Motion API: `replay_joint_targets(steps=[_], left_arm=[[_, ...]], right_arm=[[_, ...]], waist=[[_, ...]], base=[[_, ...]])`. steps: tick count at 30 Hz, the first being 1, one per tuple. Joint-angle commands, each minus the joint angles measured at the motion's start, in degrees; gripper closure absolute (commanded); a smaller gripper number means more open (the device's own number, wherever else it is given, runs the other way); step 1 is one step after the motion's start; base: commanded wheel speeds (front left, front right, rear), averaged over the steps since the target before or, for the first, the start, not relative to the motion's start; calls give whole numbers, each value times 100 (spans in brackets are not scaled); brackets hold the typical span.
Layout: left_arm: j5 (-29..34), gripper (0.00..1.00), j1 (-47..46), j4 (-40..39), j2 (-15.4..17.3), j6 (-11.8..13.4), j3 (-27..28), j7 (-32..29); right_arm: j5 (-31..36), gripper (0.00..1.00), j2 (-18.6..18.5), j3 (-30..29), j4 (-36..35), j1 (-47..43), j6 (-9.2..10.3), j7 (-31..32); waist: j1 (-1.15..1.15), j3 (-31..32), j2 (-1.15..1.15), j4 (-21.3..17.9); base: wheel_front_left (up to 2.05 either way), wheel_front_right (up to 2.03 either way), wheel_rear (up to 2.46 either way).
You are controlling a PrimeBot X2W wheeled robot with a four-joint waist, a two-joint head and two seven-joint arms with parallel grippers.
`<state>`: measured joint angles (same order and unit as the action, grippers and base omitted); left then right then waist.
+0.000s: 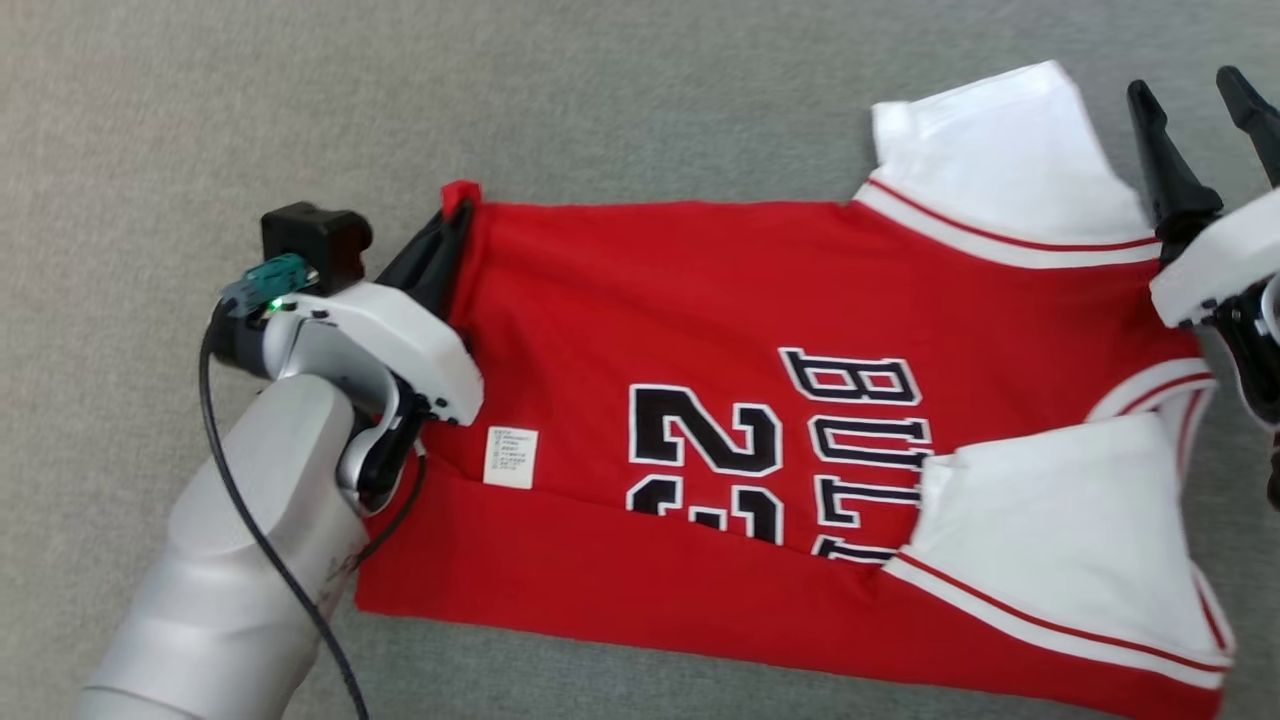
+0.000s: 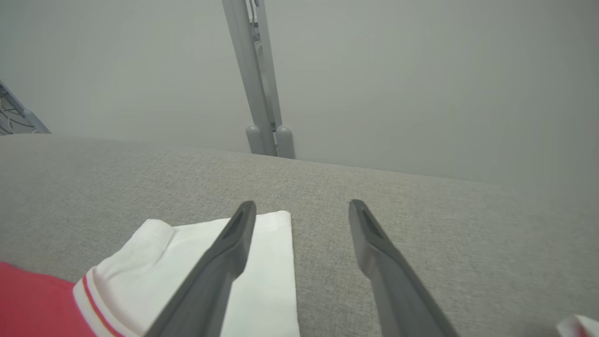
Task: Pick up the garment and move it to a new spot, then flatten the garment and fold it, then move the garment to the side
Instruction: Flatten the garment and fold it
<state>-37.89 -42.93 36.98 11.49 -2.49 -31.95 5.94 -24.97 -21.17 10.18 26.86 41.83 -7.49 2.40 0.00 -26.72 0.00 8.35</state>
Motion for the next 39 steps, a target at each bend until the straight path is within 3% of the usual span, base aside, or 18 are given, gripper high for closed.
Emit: replay_joint_targets(steps=[1,8,13,14,15,16,19,26,32,39], left_arm=[[34,100,-121,43,-23,-35,-14,38],[65,100,-424,393,-278,-170,-153,194],[25,100,-545,641,-365,-243,-192,310],[19,100,-565,686,-373,-254,-195,325],[11,100,-574,737,-378,-262,-197,352],[-1,100,-579,780,-377,-273,-195,366],[-19,100,-589,870,-375,-292,-199,393],[-97,100,-511,1118,-234,-293,-126,533],[-184,100,-315,1149,1,-243,14,655],[-381,100,71,923,229,-256,123,602]], right_arm=[[-20,0,-68,75,172,162,-2,-14],[-115,0,-167,684,1466,1038,-2,66],[-235,0,-201,1180,1971,1447,-2,246],[-281,43,-212,1253,2018,1507,-2,266],[-325,57,-207,1367,2049,1536,-2,289],[-390,100,-216,1451,2074,1566,-2,290],[-506,100,-259,1617,2092,1588,-1,296],[-978,100,-377,1978,1667,1409,-2,-319],[-1408,100,-506,2134,875,855,-2,-788],[-2218,100,-751,1732,-331,-476,-2,-1060]], waist=[[0,-228,0,227],[0,-384,0,415],[0,-380,0,434],[0,-372,0,425],[0,-357,0,413],[0,-345,0,399],[0,-309,0,365],[0,-86,0,129],[0,138,0,-163],[0,393,0,-404]], base=[[0,0,0],[0,0,0],[0,0,0],[0,0,0],[0,0,0],[0,0,0],[0,0,0],[0,0,0],[0,0,0],[0,0,0]])
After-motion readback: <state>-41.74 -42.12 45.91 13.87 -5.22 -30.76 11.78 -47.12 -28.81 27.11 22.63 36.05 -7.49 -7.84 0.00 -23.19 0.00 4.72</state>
